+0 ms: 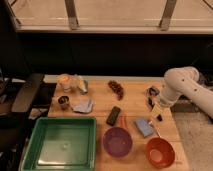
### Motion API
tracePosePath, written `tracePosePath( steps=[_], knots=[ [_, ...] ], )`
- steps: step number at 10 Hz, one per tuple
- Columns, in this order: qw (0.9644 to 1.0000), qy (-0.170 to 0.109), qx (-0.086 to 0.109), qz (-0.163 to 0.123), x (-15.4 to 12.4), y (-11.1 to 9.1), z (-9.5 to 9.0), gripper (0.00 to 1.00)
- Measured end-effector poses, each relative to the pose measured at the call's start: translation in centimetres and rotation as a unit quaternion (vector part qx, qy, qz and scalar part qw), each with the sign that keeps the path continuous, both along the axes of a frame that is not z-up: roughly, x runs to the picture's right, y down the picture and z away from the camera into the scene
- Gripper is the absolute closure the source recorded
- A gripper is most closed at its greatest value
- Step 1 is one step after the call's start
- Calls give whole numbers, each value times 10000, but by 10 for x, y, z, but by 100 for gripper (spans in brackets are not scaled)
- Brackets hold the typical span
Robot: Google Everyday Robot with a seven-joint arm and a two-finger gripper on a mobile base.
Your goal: Wipe table surface with sponge
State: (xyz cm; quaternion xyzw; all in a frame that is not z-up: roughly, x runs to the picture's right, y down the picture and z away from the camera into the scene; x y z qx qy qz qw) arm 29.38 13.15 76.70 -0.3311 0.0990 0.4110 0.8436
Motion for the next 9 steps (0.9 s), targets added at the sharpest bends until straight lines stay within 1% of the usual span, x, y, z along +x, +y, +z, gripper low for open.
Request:
tracePosePath(
  steps=[3, 6, 9],
  knots=[
    [9991, -62, -383, 198, -6, 28, 13, 35],
    [9982, -47, -541, 248, -8, 43, 12, 35],
    [9966, -149, -775, 243, -16, 62, 13, 35]
  ],
)
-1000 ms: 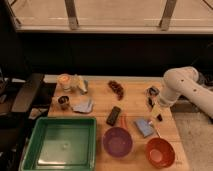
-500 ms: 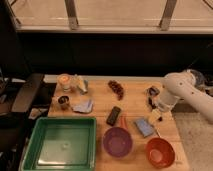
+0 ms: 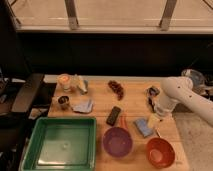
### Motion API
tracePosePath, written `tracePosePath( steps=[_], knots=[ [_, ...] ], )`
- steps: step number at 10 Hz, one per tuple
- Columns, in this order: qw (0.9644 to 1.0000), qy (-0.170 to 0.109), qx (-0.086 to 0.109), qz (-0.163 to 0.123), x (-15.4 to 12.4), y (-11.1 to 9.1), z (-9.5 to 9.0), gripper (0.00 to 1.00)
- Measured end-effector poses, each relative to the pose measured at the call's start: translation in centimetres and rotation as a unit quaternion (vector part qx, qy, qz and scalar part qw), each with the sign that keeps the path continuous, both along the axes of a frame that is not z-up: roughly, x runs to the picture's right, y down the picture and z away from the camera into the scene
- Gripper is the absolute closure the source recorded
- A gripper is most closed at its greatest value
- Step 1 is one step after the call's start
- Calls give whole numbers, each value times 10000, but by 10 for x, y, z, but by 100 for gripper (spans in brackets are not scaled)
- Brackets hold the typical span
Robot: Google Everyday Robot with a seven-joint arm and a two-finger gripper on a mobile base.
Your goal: Wipe table surface with sponge
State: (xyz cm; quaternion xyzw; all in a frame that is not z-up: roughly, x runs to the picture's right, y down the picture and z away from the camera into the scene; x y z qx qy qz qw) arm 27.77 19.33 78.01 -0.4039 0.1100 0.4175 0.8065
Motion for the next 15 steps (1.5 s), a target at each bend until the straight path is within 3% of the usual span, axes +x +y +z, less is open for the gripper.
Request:
tracePosePath(
  steps=[6, 11, 12, 15],
  knots=[
    [9989, -171, -426, -29, -9, 34, 13, 35],
    [9977, -206, -614, -185, -20, 51, 15, 35],
    [9977, -205, -618, -186, -20, 50, 15, 40],
    [9978, -205, -601, -168, -19, 49, 14, 69]
  ],
)
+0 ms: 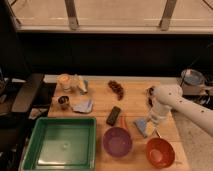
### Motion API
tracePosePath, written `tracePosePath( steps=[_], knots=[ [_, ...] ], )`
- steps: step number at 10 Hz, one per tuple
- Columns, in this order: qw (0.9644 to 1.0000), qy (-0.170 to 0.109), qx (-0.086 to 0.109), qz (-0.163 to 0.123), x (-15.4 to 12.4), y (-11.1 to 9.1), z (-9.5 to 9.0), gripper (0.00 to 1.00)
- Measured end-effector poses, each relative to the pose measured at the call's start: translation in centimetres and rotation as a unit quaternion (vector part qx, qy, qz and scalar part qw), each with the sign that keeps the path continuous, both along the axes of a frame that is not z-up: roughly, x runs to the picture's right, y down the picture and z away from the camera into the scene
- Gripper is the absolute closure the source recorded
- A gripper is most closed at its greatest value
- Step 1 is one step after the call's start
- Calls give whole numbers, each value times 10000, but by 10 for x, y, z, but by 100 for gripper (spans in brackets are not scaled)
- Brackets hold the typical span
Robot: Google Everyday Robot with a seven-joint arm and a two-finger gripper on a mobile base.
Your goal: Wipe table surface with sponge
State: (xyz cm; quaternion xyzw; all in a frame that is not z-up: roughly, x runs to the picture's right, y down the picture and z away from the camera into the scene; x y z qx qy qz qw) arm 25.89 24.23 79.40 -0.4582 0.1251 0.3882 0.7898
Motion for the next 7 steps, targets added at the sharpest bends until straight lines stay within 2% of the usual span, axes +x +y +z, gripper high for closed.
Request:
tracePosePath(
  steps=[3, 5, 7],
  knots=[
    [10000, 4, 38, -92, -2, 3, 1, 97],
    [9998, 37, 133, -125, -2, 3, 3, 100],
    [9994, 74, 326, -96, 1, -8, 1, 100]
  ],
)
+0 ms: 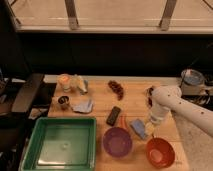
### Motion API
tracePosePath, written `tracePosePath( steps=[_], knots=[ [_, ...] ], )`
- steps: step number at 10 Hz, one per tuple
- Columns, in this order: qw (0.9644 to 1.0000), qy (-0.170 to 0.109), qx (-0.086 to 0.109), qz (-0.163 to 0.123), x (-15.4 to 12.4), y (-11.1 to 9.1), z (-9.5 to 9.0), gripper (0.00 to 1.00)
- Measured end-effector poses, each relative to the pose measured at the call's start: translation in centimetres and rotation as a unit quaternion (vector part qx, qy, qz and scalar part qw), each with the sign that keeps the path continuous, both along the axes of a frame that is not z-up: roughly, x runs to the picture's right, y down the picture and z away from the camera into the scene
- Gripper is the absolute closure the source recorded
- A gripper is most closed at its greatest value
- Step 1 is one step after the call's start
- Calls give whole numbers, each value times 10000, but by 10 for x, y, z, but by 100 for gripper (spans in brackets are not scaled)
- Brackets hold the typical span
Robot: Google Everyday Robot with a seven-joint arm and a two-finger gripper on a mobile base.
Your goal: Wipe table surface with sponge
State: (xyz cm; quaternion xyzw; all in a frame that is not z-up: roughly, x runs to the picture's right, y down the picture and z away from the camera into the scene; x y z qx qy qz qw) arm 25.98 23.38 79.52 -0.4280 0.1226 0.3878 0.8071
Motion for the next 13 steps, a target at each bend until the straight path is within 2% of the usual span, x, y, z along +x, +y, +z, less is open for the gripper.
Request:
tracePosePath(
  steps=[4, 8, 13],
  knots=[
    [9996, 81, 245, -128, 6, -20, -3, 100],
    [9986, 78, 314, -422, -1, -38, 14, 100],
    [9954, 196, 412, -848, -12, -57, 38, 100]
  ],
)
